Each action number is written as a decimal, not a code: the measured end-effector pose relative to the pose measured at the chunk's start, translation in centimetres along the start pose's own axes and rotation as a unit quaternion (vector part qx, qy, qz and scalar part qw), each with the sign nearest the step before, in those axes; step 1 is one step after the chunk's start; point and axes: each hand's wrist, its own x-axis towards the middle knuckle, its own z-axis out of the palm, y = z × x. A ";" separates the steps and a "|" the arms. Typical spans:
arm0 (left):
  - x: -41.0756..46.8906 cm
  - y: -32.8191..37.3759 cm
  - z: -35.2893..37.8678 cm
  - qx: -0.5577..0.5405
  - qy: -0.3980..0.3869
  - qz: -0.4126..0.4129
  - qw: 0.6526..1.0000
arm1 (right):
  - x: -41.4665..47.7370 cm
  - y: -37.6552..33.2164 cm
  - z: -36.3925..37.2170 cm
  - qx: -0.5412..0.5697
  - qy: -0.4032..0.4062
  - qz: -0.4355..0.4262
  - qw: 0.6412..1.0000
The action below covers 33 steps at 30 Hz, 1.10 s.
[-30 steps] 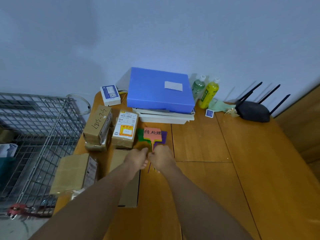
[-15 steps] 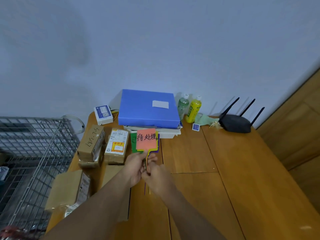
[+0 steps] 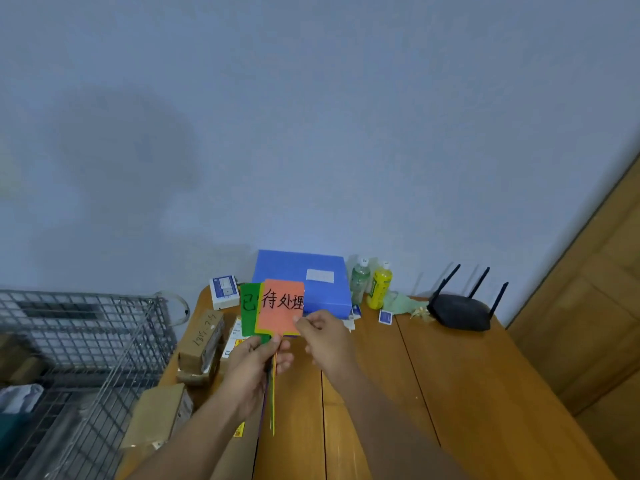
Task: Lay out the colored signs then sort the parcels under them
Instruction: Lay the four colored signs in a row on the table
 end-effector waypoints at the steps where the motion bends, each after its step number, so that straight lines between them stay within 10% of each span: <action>1: -0.4 0.7 0.3 -0.005 0.000 0.008 1.000 | 0.1 -0.9 0.0 0.003 -0.003 -0.003 1.000; 19: 0.9 9.5 3.4 -0.036 -0.056 0.050 0.997 | 4.2 -8.5 0.7 0.031 0.053 -0.011 0.998; 33: 4.3 1.9 -1.4 -0.128 0.064 0.043 0.989 | 8.3 6.8 0.1 0.140 -0.001 0.134 0.981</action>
